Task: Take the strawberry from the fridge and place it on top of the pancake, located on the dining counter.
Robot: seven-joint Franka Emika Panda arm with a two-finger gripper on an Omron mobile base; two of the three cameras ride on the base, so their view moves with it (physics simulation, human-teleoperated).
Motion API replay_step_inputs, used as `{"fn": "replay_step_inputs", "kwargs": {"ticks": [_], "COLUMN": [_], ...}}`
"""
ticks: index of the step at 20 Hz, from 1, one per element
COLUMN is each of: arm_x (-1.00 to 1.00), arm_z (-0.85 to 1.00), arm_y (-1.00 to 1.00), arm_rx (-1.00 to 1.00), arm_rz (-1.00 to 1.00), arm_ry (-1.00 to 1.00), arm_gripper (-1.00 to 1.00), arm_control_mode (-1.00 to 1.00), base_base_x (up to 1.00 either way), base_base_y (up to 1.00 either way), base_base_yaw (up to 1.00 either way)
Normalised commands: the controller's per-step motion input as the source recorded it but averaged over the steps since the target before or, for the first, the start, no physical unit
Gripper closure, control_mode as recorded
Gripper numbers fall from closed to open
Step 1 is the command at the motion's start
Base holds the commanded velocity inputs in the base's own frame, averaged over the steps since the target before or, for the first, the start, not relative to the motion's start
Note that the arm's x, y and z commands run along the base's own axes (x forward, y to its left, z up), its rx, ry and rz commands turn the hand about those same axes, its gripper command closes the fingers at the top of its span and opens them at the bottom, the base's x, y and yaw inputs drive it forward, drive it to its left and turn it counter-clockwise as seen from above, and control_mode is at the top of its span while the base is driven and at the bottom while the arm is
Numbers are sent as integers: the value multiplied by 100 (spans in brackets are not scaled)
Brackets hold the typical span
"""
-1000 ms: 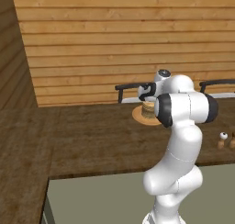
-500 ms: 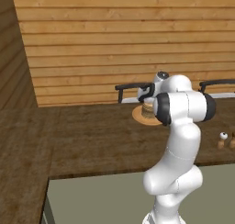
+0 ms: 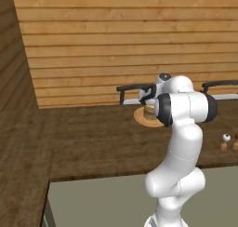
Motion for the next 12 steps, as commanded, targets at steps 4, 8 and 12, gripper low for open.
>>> {"fn": "replay_step_inputs", "kwargs": {"ticks": [4, 8, 12], "arm_x": [-1, 0, -9], "arm_z": [-12, -4, 0], "arm_y": [0, 0, 0], "arm_rx": [0, 0, 0], "arm_rz": [0, 0, 0], "arm_ry": [0, 0, 0], "arm_gripper": [-100, -100, -100], "arm_control_mode": [-100, -100, -100], "base_base_x": [0, 0, 0], "base_base_y": [0, 0, 0], "base_base_yaw": [0, 0, 0]}}
